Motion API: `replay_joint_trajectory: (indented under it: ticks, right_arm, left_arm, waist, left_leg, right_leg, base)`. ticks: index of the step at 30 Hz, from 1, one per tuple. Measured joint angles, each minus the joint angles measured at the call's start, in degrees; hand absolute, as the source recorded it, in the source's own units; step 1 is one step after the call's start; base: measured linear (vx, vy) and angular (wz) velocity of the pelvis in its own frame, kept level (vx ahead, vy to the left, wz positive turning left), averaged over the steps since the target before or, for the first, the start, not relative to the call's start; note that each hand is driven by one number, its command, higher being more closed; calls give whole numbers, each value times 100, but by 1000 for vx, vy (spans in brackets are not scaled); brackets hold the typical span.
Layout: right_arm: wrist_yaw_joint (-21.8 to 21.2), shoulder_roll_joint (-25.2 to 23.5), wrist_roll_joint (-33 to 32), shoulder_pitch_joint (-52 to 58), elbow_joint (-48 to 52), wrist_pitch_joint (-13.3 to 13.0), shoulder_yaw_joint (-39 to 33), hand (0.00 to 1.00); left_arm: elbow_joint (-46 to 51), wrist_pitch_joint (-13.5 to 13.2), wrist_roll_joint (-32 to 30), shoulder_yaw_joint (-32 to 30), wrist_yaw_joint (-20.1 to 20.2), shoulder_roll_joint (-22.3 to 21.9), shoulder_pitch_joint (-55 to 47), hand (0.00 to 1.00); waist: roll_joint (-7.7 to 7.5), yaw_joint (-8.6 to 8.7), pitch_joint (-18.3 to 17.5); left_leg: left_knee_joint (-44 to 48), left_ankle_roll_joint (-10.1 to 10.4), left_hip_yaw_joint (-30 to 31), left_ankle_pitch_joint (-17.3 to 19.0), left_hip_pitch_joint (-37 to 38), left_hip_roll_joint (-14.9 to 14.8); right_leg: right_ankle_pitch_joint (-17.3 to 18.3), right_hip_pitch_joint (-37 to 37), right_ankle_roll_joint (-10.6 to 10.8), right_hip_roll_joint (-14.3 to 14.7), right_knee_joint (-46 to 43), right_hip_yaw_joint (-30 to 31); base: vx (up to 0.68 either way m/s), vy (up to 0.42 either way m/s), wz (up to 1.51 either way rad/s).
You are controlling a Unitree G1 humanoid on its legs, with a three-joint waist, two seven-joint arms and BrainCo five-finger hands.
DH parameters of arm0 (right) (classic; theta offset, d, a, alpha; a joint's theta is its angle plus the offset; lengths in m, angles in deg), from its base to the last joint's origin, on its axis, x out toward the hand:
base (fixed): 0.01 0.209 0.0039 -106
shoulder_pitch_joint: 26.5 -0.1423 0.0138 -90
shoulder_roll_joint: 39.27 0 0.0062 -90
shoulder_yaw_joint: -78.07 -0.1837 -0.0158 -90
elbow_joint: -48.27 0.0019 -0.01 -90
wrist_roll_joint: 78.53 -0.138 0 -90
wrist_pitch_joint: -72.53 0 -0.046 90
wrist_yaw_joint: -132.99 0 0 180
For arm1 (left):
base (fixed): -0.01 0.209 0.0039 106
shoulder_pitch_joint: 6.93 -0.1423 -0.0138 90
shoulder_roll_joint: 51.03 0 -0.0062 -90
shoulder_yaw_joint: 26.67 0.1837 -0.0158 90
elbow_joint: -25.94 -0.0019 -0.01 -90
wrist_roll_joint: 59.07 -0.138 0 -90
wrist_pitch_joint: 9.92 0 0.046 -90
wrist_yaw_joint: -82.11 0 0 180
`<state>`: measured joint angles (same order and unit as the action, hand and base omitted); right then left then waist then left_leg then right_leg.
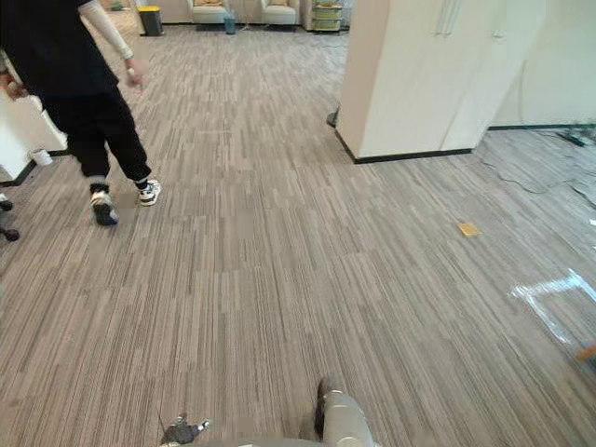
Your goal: Organize washtable
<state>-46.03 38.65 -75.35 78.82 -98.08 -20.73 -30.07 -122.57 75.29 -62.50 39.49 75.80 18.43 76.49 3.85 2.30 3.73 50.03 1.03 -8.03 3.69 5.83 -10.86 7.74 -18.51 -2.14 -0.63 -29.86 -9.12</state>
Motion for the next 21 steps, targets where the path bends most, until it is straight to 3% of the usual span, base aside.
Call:
replay_joint_trajectory:
  ticks: [1,3,5,7,9,10,11,12,13,14,15,16,17,18,20,21]
  right_arm:
    - [3,23,-33,-7,47,16,-39,0]
    - [20,3,-33,-36,21,54,-64,0]
    - [33,-42,-30,-133,-45,85,-73,0]
    - [39,-30,-22,-283,-57,126,-105,0]
    - [36,-28,-21,-487,-66,130,-95,0]
    - [32,-43,-21,-643,-112,112,-119,0]
    - [26,-50,-23,-721,-198,87,-158,0]
    - [24,-85,-23,-745,-302,84,-153,0]
    - [-4,-191,-23,-728,-385,81,-147,0]
    - [-10,-248,-29,-690,-428,14,-280,0]
    - [-9,-278,-29,-678,-509,-18,-385,0]
    - [-6,-305,-31,-665,-634,-12,-484,0]
    - [-4,-303,-32,-665,-701,-10,-489,0]
    - [-13,-292,-43,-657,-706,-18,-517,0]
    - [-13,-166,-41,-565,-611,-28,-569,0]
    - [-11,-167,-44,-525,-548,-30,-565,0]
  left_arm:
    - [8,6,12,-173,1,-4,-15,0]
    - [125,-3,64,-287,4,25,-72,0]
    - [356,-50,57,-250,11,72,-135,0]
    - [487,-88,58,-87,22,123,-141,0]
    - [490,-113,58,31,22,208,-142,0]
    - [464,-118,58,115,18,257,-154,0]
    - [451,-128,80,133,23,317,-195,0]
    - [410,-122,79,156,26,383,-232,0]
    - [331,-120,52,247,16,529,-285,0]
    - [290,-138,63,297,21,591,-292,0]
    - [228,-140,63,315,20,662,-291,0]
    - [71,-110,61,358,11,800,-272,0]
    - [-119,-19,59,370,8,852,-254,0]
    - [-192,5,57,421,5,853,-256,0]
    - [-262,60,51,750,13,819,-303,0]
    - [-262,57,51,809,18,811,-295,0]
  waist:
    - [14,-48,48]
    - [-26,-163,96]
    - [-153,-273,105]
    - [-159,-330,108]
    - [-169,-331,103]
    - [-175,-341,99]
    - [-217,-398,76]
    - [-348,-466,-21]
    - [-515,-426,-310]
    - [-576,-362,-343]
    - [-644,-346,-340]
    - [-783,-314,-306]
    - [-769,-309,-250]
    - [-725,-287,-213]
    - [-501,-289,-102]
    - [-448,-285,-97]
  left_leg:
    - [989,-50,-186,-826,-469,-423]
    - [2070,-335,-444,-461,-1080,-829]
    - [2203,-258,-517,-58,-1671,-766]
    - [1349,-76,-659,357,-2344,-575]
    - [-184,43,-948,494,-2621,-372]
    - [-1485,93,-986,454,-2669,-125]
    - [-2375,5,-864,-84,-2623,109]
    - [-2313,-262,-938,50,-2570,271]
    - [-2158,-290,-980,399,-2649,480]
    - [-1881,-533,-927,672,-2678,625]
    - [-1787,-593,-932,839,-2611,723]
    - [-1736,-695,-993,1112,-2340,899]
    - [-1806,-727,-1027,1338,-1957,998]
    - [-1865,-740,-1023,1416,-1696,1014]
    - [-2625,-713,-956,1528,-607,1024]
    - [-2852,-684,-928,1509,-356,1019]
  right_leg:
    - [205,417,-75,156,174,80]
    - [415,1134,-148,273,520,240]
    - [608,1765,-107,193,925,421]
    - [848,2297,17,70,1265,550]
    - [1053,2627,144,-62,1452,653]
    - [1215,2820,205,-169,1515,736]
    - [1448,3017,289,-294,1555,898]
    - [1540,3062,187,-431,1542,1035]
    - [1428,2871,97,-559,1229,1297]
    - [1305,2579,435,-632,359,1546]
    - [1238,2426,641,-667,-210,1677]
    - [797,2049,1357,-670,-1469,2034]
    - [230,1693,1759,-637,-2523,2190]
    - [159,1541,1727,-642,-2956,2097]
    - [384,949,1026,-635,-3646,1354]
    - [470,813,884,-629,-3566,1128]
  base:
    - [710,-186,-22]
    - [738,-124,-33]
    - [568,-39,-37]
    - [609,70,-24]
    - [553,160,-24]
    - [631,263,-43]
    - [659,283,-54]
    - [859,313,-36]
    - [767,265,4]
    - [771,257,35]
    - [731,258,47]
    - [694,194,26]
    - [677,168,12]
    - [623,134,-13]
    - [557,88,-14]
    - [572,42,4]
